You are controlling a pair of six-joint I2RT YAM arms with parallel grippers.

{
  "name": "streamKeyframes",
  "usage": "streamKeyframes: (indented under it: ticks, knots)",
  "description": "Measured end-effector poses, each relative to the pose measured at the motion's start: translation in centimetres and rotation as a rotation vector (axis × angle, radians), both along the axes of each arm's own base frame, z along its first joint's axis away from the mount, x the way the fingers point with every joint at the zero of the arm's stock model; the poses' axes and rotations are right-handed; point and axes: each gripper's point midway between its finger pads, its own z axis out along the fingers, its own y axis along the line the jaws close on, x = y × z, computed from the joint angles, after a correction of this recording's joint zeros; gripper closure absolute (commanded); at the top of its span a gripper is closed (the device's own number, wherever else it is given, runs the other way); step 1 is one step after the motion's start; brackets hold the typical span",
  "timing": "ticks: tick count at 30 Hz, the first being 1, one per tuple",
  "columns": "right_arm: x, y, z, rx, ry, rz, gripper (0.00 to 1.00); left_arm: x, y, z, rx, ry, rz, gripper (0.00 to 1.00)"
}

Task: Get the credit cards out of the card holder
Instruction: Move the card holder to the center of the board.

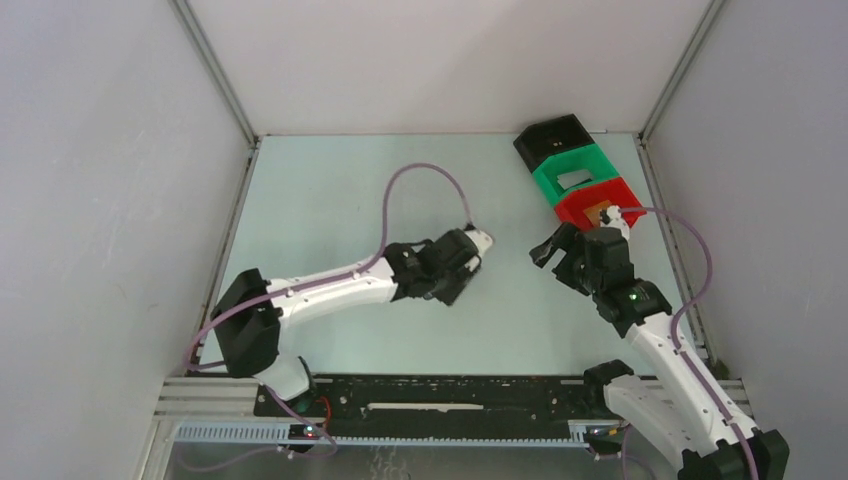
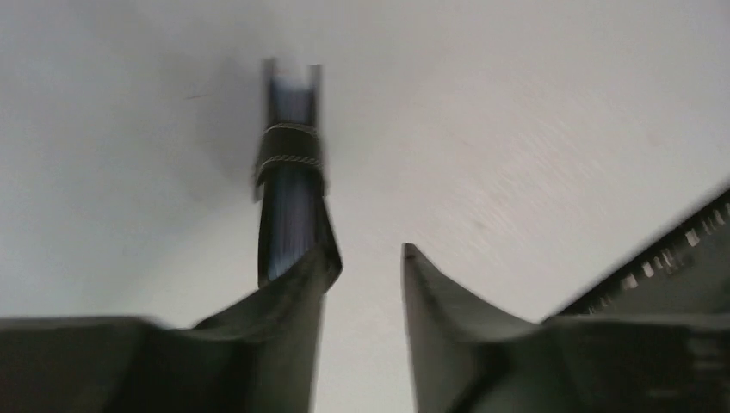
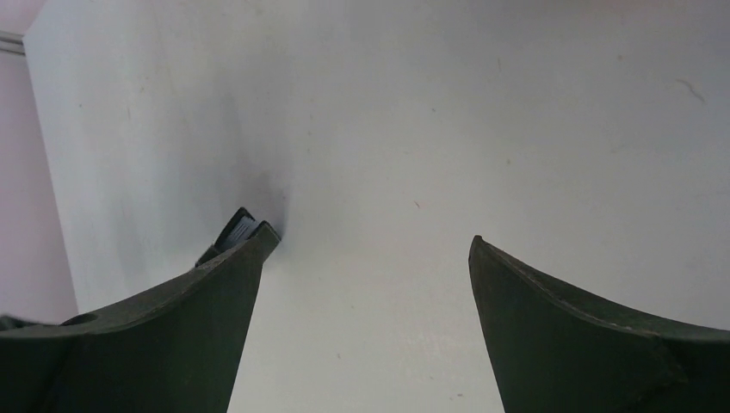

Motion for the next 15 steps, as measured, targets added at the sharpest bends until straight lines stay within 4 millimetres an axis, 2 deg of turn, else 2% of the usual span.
streamKeyframes:
  ticks: [1,4,7,11,13,15]
  knots:
    - [-0.2,-0.2,-0.3,0.002,0.008,-0.003,0.01,-1.1,-0.7,0.0,-0.001,0.009,-0.041,0.43]
    - [-0.7,-0.5,-1.4,0.003,0.039,-0.011,0.01,-5.1,-2.5,-0.4,0.013,0.083,-0.157,0.41]
    - [-1.1,-0.5,-2.0,0.007,0.055,-0.009,0.01,-6.5,-3.0,0.4,0.019,0.126,-0.199,0.42]
    - [-1.4,-0.3,-2.3,0.019,0.064,0.001,0.02,-5.8,-2.9,3.9,-0.104,0.147,-0.17,0.44]
    - [-1.5,0.0,-2.5,0.029,0.069,0.014,0.02,-4.2,-1.9,6.7,-0.222,0.152,-0.103,0.44]
    - [-1.9,0.8,-2.7,0.036,0.078,0.04,0.03,-1.7,-0.1,8.9,-0.333,0.13,0.0,0.51]
